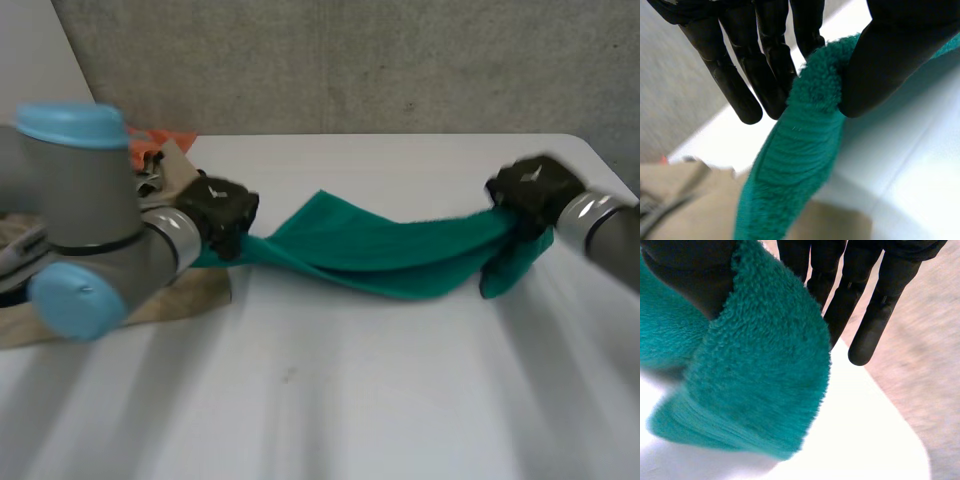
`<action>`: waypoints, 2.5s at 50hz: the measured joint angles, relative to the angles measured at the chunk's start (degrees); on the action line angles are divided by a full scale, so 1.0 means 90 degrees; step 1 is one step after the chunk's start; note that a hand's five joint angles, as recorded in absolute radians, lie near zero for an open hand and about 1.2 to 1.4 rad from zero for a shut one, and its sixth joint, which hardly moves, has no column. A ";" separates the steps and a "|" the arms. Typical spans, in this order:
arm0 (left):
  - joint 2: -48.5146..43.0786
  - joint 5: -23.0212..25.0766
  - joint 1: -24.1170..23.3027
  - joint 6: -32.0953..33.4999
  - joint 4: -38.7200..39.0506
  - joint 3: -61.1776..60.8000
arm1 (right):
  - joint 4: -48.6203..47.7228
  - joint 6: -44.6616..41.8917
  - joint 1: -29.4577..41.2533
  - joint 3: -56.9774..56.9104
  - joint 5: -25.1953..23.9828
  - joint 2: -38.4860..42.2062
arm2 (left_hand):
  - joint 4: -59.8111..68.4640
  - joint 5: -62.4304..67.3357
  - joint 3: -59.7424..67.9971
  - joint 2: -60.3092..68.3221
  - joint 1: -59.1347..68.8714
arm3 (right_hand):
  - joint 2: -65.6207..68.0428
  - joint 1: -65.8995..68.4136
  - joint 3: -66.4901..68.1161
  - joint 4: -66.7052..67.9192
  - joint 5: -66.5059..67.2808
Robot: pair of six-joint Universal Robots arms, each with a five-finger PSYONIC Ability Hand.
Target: Fold the laundry.
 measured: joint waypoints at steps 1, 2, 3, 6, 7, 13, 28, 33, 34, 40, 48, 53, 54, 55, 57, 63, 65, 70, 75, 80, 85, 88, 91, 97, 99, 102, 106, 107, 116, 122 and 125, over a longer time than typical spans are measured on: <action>0.0343 0.0061 -0.0009 -0.0059 -0.0009 -0.0196 | 0.0122 0.0002 -0.0034 -0.0117 -0.0023 -0.0165 | 0.0000 0.0000 0.0000 0.0001 0.0000 | 0.0000 0.0000 0.0000 0.0001 0.0000; 0.0470 0.0084 -0.0011 -0.0080 -0.0011 -0.0270 | 0.0162 0.0003 -0.0045 -0.0167 -0.0032 -0.0219 | 0.0000 0.0000 0.0000 0.0001 0.0000 | -0.0001 0.0000 0.0000 0.0001 -0.0001; 0.0978 0.0178 -0.0018 -0.0165 -0.0020 -0.0543 | 0.0286 0.0012 -0.0077 -0.0358 -0.0061 -0.0370 | 0.0001 0.0000 0.0000 0.0002 0.0000 | 0.0000 0.0000 0.0000 0.0002 0.0003; 0.1805 0.0350 -0.0025 -0.0291 -0.0018 -0.0995 | 0.0528 0.0047 -0.0117 -0.0969 -0.0112 -0.0430 | 0.0001 0.0000 0.0003 0.0004 0.0000 | 0.0000 0.0000 0.0000 0.0004 0.0000; 0.1992 0.0393 -0.0028 -0.0316 -0.0014 -0.1097 | 0.0566 0.0054 -0.0111 -0.1125 -0.0116 -0.0370 | 0.0002 0.0000 0.0008 0.0005 0.0000 | 0.0000 0.0000 0.0000 0.0003 -0.0001; 0.2665 0.0619 -0.0115 -0.0390 0.0038 -0.1622 | 0.0737 -0.0099 0.0228 -0.2630 -0.0016 0.0901 | 0.0002 0.0000 0.0014 0.0012 0.0000 | 0.0000 0.0000 0.0000 0.0005 0.0039; 0.1609 0.0061 -0.0516 -0.0379 0.0105 -0.1613 | -0.1400 -0.1096 0.0909 -0.4138 0.0648 0.4134 | 0.0003 -0.0001 0.0014 0.0013 0.0000 | -0.6148 -0.5749 -0.6157 -0.6137 -0.6039; 0.1574 -0.0035 -0.0547 -0.0411 0.0093 -0.1469 | -0.1784 -0.0348 0.0861 -0.3798 0.1139 0.3724 | 0.0003 0.0000 0.0014 0.0013 0.0000 | -0.6193 -0.5760 -0.6239 -0.6245 -0.6043; 0.1587 -0.0041 -0.0555 -0.0419 0.0091 -0.1432 | -0.1746 -0.0056 0.0836 -0.3603 0.1234 0.3468 | 0.0003 0.0000 0.0014 0.0013 -0.0001 | -0.6193 -0.5760 -0.6239 -0.6245 -0.6043; 0.1764 -0.0048 -0.0648 -0.0475 0.0059 -0.1205 | -0.1069 0.1253 0.0676 -0.2187 0.1238 0.1893 | 0.0002 0.0001 0.0015 0.0013 0.0000 | -0.6193 -0.5760 -0.6239 -0.6245 -0.6051; 0.2009 -0.0065 -0.0903 -0.0631 0.0003 -0.0852 | 0.0000 0.1650 0.0499 -0.0505 0.0623 0.0712 | 0.0003 0.0000 0.0015 0.0013 -0.0001 | -0.6162 -0.5734 -0.6208 -0.6221 -0.6012; 0.2086 -0.0122 -0.1118 -0.0793 -0.0068 -0.0568 | 0.0485 0.1724 0.0323 0.0133 0.0325 0.0534 | 0.0003 -0.0001 0.0014 0.0013 0.0000 | -0.5565 -0.5286 -0.5635 -0.5696 -0.5498; 0.2089 -0.0136 -0.1142 -0.0810 -0.0087 -0.0534 | 0.0501 0.1738 0.0293 0.0181 0.0312 0.0531 | 0.0003 0.0000 0.0015 0.0013 0.0000 | -0.5461 -0.5170 -0.5518 -0.5594 -0.5402; 0.2092 -0.0148 -0.1159 -0.0822 -0.0103 -0.0508 | 0.0504 0.1748 0.0270 0.0207 0.0305 0.0529 | 0.0003 0.0001 0.0015 0.0013 0.0000 | -0.5384 -0.5089 -0.5459 -0.5519 -0.5324; 0.2096 -0.0181 -0.1191 -0.0845 -0.0147 -0.0444 | 0.0493 0.1772 0.0204 0.0254 0.0295 0.0512 | 0.0003 0.0000 0.0014 0.0013 -0.0001 | -0.4904 -0.4550 -0.4928 -0.4992 -0.4829; 0.2110 -0.0283 -0.1237 -0.0879 -0.0339 -0.0274 | 0.0523 0.1751 -0.0020 0.0444 0.0183 0.0249 | 0.0003 0.0000 0.0015 0.0013 0.0000 | -0.2492 -0.2155 -0.2610 -0.2660 -0.2513; 0.2132 -0.0297 -0.1247 -0.0886 -0.0401 -0.0236 | 0.0635 0.1656 -0.0063 0.0565 0.0073 0.0137 | 0.0003 0.0000 0.0015 0.0013 -0.0001 | -0.2169 -0.1839 -0.2252 -0.2294 -0.2155; 0.2237 -0.0300 -0.1290 -0.0910 -0.0526 -0.0167 | 0.0996 0.1286 -0.0133 0.0875 -0.0274 -0.0030 | 0.0003 -0.0001 0.0014 0.0013 -0.0001 | -0.1850 -0.1539 -0.1906 -0.1935 -0.1802; 0.2375 -0.0293 -0.1370 -0.0944 -0.0578 -0.0117 | 0.1207 0.0917 -0.0165 0.1082 -0.0575 0.0033 | 0.0003 0.0000 0.0014 0.0013 -0.0001 | -0.1877 -0.1561 -0.1938 -0.1961 -0.1834; 0.2571 -0.0290 -0.1499 -0.0974 -0.0598 -0.0043 | 0.0884 0.1020 -0.0095 0.1118 -0.0645 0.0429 | 0.0003 0.0000 0.0015 0.0013 -0.0001 | -0.3133 -0.2747 -0.3176 -0.3182 -0.3049; 0.2652 -0.0299 -0.1577 -0.0995 -0.0630 -0.0020 | 0.0131 0.1556 0.0021 0.1099 -0.0591 0.0648 | 0.0003 0.0000 0.0015 0.0013 0.0000 | -0.4651 -0.4246 -0.4652 -0.4684 -0.4677; 0.2711 -0.0303 -0.1612 -0.1007 -0.0673 -0.0036 | -0.0428 0.1935 0.0148 0.1057 -0.0554 0.0821 | 0.0003 0.0001 0.0014 0.0013 0.0000 | -0.4831 -0.4491 -0.4868 -0.5019 -0.5018; 0.2773 -0.0304 -0.1624 -0.1013 -0.0697 -0.0064 | -0.0698 0.2117 0.0280 0.0962 -0.0532 0.1003 | 0.0003 0.0000 0.0015 0.0013 0.0000 | -0.4832 -0.4491 -0.4869 -0.5019 -0.5023; 0.2854 -0.0304 -0.1614 -0.1030 -0.0707 -0.0098 | -0.0804 0.2287 0.0541 0.0678 -0.0520 0.1384 | 0.0003 -0.0001 0.0014 0.0013 -0.0001 | -0.4814 -0.4470 -0.4860 -0.4992 -0.4839; 0.2861 -0.0304 -0.1609 -0.1043 -0.0707 -0.0096 | -0.0793 0.2329 0.0606 0.0597 -0.0522 0.1477 | 0.0004 0.0000 0.0015 0.0013 0.0000 | -0.4814 -0.4468 -0.4855 -0.4992 -0.4801; 0.2864 -0.0306 -0.1603 -0.1082 -0.0706 -0.0078 | -0.0793 0.2410 0.0686 0.0502 -0.0525 0.1586 | 0.0004 -0.0001 0.0015 0.0013 -0.0001 | -0.4814 -0.4467 -0.4855 -0.4910 -0.4668; 0.2862 -0.0310 -0.1610 -0.1177 -0.0707 -0.0018 | -0.0911 0.2626 0.0809 0.0383 -0.0530 0.1717 | 0.0004 0.0000 0.0014 0.0013 -0.0001 | -0.4713 -0.4252 -0.4662 -0.4598 -0.4426; 0.2862 -0.0311 -0.1616 -0.1202 -0.0708 -0.0001 | -0.0952 0.2691 0.0834 0.0365 -0.0532 0.1737 | 0.0003 0.0000 0.0014 0.0013 0.0000 | -0.4577 -0.4134 -0.4556 -0.4525 -0.4358; 0.2924 -0.0339 -0.1711 -0.1299 -0.0707 0.0078 | -0.1219 0.3409 0.1100 0.0226 -0.0536 0.1905 | 0.0003 0.0000 0.0014 0.0013 0.0000 | -0.4111 -0.3782 -0.4169 -0.4196 -0.4028; 0.3019 -0.0392 -0.1741 -0.1329 -0.0705 0.0128 | -0.1281 0.3728 0.1266 0.0056 -0.0517 0.2134 | 0.0004 0.0000 0.0014 0.0013 0.0000 | -0.3008 -0.2632 -0.3067 -0.3134 -0.2976; 0.3059 -0.0424 -0.1736 -0.1339 -0.0708 0.0153 | -0.1323 0.3812 0.1310 -0.0034 -0.0460 0.2206 | 0.0004 0.0000 0.0015 0.0013 -0.0001 | -0.0418 -0.0255 -0.0616 -0.0622 -0.0476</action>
